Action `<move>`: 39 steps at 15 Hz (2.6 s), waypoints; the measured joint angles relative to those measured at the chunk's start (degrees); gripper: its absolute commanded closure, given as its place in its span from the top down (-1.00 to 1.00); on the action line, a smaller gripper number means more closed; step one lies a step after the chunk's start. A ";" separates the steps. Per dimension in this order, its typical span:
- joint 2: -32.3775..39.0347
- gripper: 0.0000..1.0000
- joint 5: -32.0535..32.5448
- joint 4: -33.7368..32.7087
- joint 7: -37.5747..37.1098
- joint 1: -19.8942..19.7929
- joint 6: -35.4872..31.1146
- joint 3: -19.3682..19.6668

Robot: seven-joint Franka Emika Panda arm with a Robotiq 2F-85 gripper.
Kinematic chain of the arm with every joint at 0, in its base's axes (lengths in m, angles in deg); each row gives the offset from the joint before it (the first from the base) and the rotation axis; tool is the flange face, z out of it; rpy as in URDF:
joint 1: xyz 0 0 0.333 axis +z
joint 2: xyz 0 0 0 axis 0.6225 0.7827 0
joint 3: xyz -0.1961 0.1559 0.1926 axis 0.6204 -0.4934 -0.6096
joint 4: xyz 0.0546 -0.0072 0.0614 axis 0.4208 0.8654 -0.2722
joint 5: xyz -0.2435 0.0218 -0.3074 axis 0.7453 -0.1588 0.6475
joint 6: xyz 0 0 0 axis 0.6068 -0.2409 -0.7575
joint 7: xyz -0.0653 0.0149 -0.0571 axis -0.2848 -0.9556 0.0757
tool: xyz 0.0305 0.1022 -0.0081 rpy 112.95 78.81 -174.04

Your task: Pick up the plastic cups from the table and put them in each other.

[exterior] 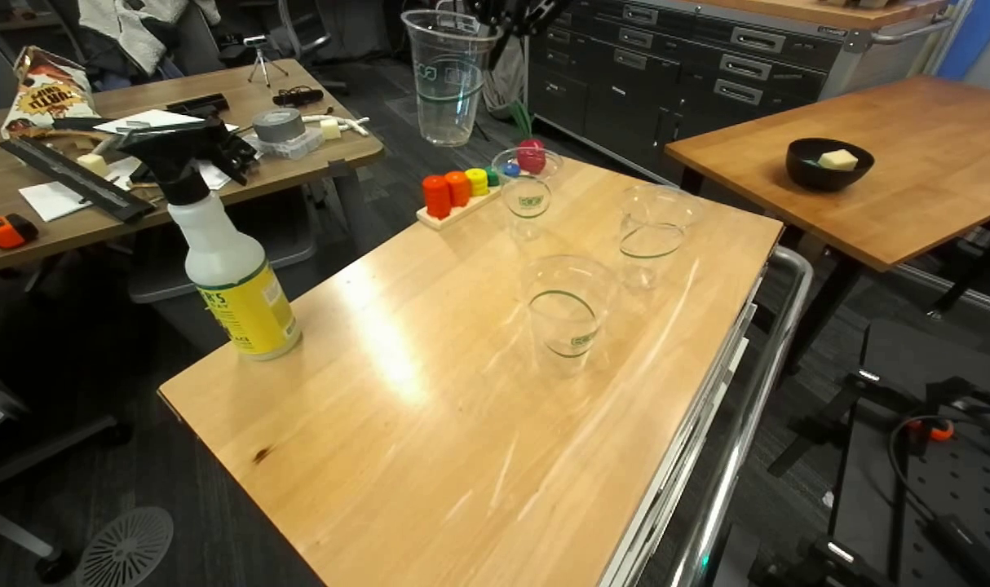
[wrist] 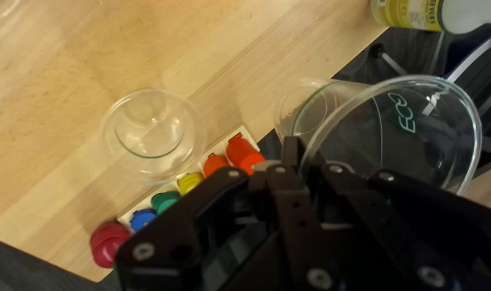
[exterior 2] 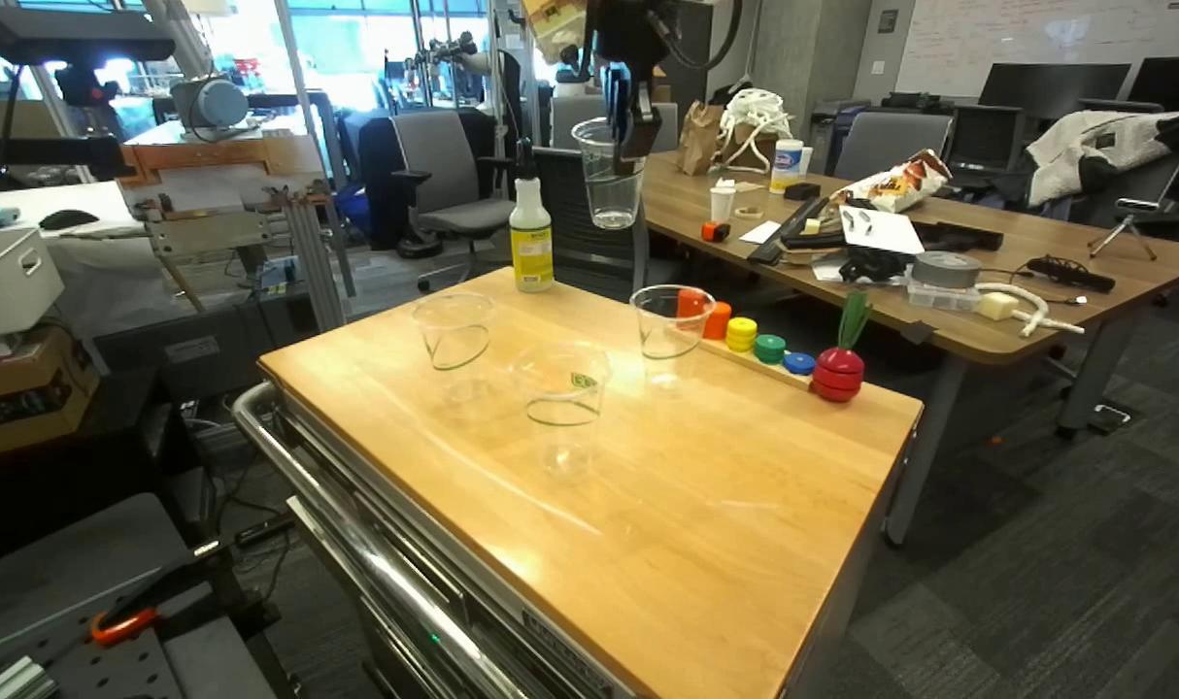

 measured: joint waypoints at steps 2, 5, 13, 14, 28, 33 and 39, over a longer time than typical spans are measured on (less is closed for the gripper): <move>-1.77 -0.92 1.88 2.01 -2.71 -0.25 -0.01 1.45; -3.31 -0.91 5.87 4.74 -7.56 -0.44 -0.38 3.05; -1.22 -0.91 9.06 7.95 -12.86 -1.05 -0.42 4.57; -0.48 -0.88 9.06 7.93 -12.88 -1.06 -0.45 4.58; 4.12 1.00 17.38 7.59 -14.87 -0.58 -4.23 4.58; 5.62 1.00 20.83 7.59 -16.81 -0.39 -4.24 4.58; 9.73 -0.04 21.64 6.64 -17.78 -0.16 -6.58 4.58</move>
